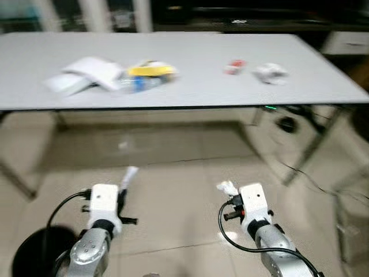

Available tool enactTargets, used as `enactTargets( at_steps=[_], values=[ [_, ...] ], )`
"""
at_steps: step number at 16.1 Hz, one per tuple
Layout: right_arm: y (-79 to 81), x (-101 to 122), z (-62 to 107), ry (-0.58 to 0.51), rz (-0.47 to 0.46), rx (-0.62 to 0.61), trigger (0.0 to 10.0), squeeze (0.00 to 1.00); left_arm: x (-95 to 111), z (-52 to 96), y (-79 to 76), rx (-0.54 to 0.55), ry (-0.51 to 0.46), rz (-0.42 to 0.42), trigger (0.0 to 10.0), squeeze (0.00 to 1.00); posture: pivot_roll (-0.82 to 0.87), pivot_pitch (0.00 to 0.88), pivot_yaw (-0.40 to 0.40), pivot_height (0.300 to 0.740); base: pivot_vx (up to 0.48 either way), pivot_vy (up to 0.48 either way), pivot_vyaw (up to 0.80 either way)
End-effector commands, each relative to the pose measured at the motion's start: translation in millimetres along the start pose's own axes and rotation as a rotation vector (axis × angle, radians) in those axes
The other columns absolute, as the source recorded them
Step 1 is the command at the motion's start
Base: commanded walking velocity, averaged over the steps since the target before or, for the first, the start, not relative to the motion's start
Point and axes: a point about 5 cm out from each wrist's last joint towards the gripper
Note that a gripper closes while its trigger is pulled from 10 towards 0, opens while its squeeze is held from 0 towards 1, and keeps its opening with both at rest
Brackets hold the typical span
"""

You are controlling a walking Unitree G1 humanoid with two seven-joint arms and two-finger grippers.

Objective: Picking trash to rubbish bin

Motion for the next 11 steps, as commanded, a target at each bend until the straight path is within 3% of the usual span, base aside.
enactTargets(
  at_steps=[1, 3, 7, 8, 11],
  values=[
    [-6.7, -10, -0.8, 0.045, 0.010, -0.041, 10.0, 0.00, -2, -2.1, 2.3, 0.022, -0.005, -0.005, 10.0, 0.00, 0.03, 0.000, -0.015, 0.740, 0.000, 0.000, 0.80],
    [-1.2, -10, -4.0, 0.039, -0.014, 0.005, 10.0, 0.00, -4, -2.3, 6.8, 0.047, 0.011, -0.037, 10.0, 0.00, 0.04, 0.000, -0.018, 0.740, 0.000, 0.000, 0.80],
    [9.2, -10, -7.5, 0.038, -0.025, 0.077, 10.0, 0.00, -9, -0.4, -7.5, -0.107, 0.021, -0.144, 10.0, 0.00, 0.06, 0.000, -0.036, 0.740, 0.000, 0.000, 0.80],
    [12.1, -11, -8.6, 0.031, -0.020, 0.098, 10.0, 0.00, -9, 1.7, -14.5, -0.140, 0.013, -0.121, 10.0, 0.00, 0.06, 0.000, -0.043, 0.740, 0.000, 0.000, 0.80],
    [14.3, -10, -8.9, 0.018, -0.027, 0.125, 10.0, 0.00, -12, 4.1, -16.8, -0.149, 0.029, -0.098, 10.0, 0.00, 0.06, 0.000, -0.044, 0.740, 0.000, 0.000, 0.80]
  ],
)
Point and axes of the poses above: a point about 5 cm out from each wrist's last joint towards the gripper, its own z axis pointing back from the gripper into the wrist, its own x axis along the axis of the wrist's last joint, y = z × x, and after that the axes turned 13 degrees about z, right-handed
